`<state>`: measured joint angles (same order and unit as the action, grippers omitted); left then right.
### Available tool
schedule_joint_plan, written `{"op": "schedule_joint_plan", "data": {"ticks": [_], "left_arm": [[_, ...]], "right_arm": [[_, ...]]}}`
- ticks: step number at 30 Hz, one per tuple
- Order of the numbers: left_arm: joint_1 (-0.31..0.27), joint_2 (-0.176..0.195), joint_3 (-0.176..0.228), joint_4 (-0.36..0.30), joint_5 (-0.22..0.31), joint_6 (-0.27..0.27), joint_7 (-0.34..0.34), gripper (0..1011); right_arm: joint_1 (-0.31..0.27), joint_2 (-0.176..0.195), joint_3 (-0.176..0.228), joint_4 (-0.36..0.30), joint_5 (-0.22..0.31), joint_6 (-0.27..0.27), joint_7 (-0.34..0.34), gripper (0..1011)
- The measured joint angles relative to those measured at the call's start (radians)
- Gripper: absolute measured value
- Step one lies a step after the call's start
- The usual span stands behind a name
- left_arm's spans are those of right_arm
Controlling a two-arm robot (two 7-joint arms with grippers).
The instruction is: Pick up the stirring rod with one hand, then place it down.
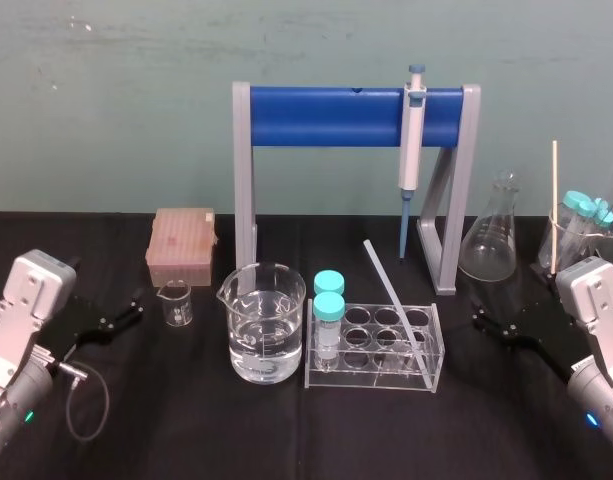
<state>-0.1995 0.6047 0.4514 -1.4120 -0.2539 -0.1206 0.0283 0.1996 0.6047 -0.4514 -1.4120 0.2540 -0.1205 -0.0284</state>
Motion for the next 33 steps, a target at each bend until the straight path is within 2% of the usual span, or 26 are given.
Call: {"op": "schedule_joint_plan", "data": {"ticks": [33], "left_arm": [[0.000,0.000,0.000,0.000,0.000,0.000,0.000,1000]], "right_arm": [[0.000,0.000,0.000,0.000,0.000,0.000,0.000,1002]]}}
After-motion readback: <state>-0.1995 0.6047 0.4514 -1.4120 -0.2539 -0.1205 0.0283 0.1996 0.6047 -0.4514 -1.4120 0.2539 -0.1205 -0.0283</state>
